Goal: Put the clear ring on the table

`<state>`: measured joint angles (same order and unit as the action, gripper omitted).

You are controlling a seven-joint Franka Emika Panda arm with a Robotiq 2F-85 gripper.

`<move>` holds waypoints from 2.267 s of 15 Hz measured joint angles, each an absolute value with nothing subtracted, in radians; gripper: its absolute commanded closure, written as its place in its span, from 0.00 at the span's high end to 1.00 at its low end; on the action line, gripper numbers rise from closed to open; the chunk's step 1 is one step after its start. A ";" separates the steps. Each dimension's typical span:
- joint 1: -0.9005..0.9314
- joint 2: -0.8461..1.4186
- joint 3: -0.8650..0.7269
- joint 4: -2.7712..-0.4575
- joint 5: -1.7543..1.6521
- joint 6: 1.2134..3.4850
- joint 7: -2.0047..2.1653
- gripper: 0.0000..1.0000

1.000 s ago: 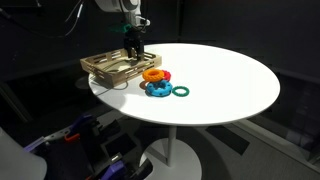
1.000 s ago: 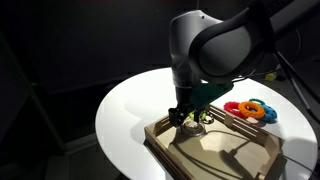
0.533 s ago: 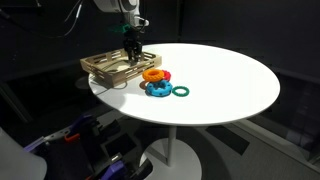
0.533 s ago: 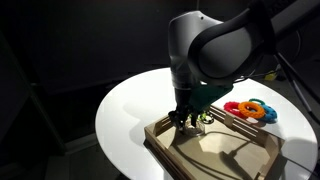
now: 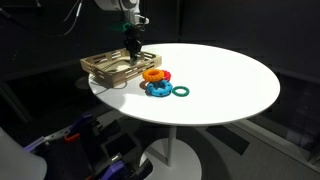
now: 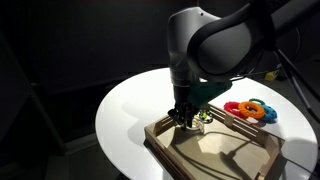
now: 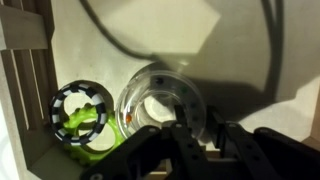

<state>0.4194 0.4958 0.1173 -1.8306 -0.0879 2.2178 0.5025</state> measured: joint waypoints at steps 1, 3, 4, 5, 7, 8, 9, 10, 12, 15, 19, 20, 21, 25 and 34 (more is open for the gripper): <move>0.419 0.490 0.117 -1.826 -0.088 2.218 0.503 0.08; 0.418 0.470 0.117 -1.815 -0.088 2.218 0.502 0.08; 0.418 0.460 0.117 -1.810 -0.088 2.214 0.502 0.08; 0.416 0.448 0.117 -1.805 -0.088 2.210 0.502 0.08; 0.412 0.423 0.117 -1.798 -0.088 2.194 0.502 0.08; 0.408 0.411 0.116 -1.796 -0.088 2.186 0.502 0.08; 0.402 0.399 0.114 -1.796 -0.088 2.176 0.502 0.08; 0.396 0.388 0.112 -1.796 -0.088 2.164 0.502 0.08; 0.379 0.368 0.106 -1.797 -0.088 2.144 0.502 0.08; 0.345 0.335 0.101 -1.816 -0.088 2.134 0.503 0.09; 0.286 0.259 0.096 -1.895 -0.076 2.137 0.505 0.09; 0.272 0.238 0.094 -1.921 -0.071 2.138 0.506 0.09; 0.258 0.219 0.093 -1.947 -0.066 2.140 0.508 0.09; 0.213 0.163 0.077 -2.039 -0.061 2.147 0.536 0.09; 0.143 0.153 0.021 -2.157 -0.071 2.190 0.628 0.18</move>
<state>0.1430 0.1525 0.0209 -2.1573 -0.0714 2.1902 0.6284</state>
